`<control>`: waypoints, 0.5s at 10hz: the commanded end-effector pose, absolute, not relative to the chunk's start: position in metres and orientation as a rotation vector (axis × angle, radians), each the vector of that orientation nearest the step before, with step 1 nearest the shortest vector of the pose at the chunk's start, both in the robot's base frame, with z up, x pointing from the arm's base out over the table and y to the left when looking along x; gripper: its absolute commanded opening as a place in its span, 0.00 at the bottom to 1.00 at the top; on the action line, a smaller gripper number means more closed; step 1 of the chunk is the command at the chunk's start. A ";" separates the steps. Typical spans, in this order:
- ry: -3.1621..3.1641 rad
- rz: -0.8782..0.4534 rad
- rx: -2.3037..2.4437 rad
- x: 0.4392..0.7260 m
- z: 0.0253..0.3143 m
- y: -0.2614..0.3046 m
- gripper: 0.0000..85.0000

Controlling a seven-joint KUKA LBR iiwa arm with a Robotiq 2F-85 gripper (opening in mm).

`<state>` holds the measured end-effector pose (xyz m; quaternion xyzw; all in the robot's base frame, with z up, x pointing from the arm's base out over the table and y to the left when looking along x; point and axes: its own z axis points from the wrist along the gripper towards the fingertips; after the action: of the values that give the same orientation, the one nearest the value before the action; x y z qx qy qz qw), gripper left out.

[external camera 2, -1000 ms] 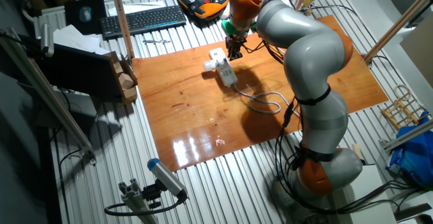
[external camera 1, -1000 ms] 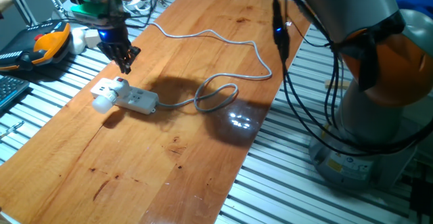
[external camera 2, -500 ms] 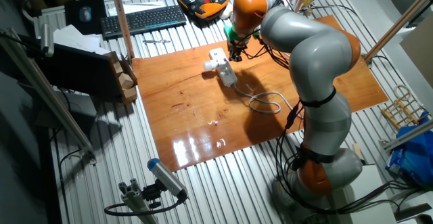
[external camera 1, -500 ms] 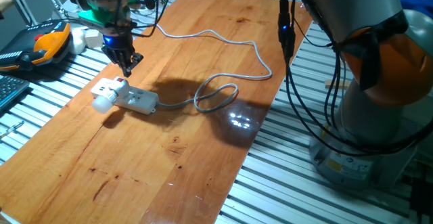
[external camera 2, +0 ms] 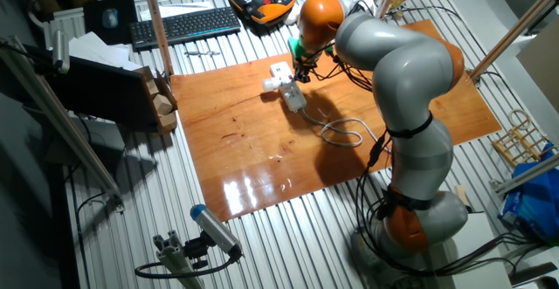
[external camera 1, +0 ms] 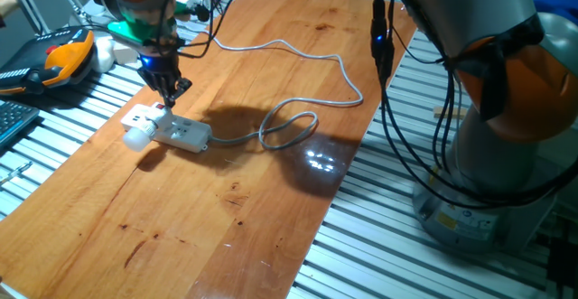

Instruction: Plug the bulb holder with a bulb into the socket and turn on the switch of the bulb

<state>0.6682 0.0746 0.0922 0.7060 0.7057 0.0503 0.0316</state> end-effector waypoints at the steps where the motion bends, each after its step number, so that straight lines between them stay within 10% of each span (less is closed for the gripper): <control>1: 2.168 0.156 2.170 0.669 0.086 0.074 0.00; 5: 2.154 0.154 2.150 0.669 0.072 0.074 0.00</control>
<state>0.6689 0.0738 0.0715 0.7047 0.7061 0.0504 0.0474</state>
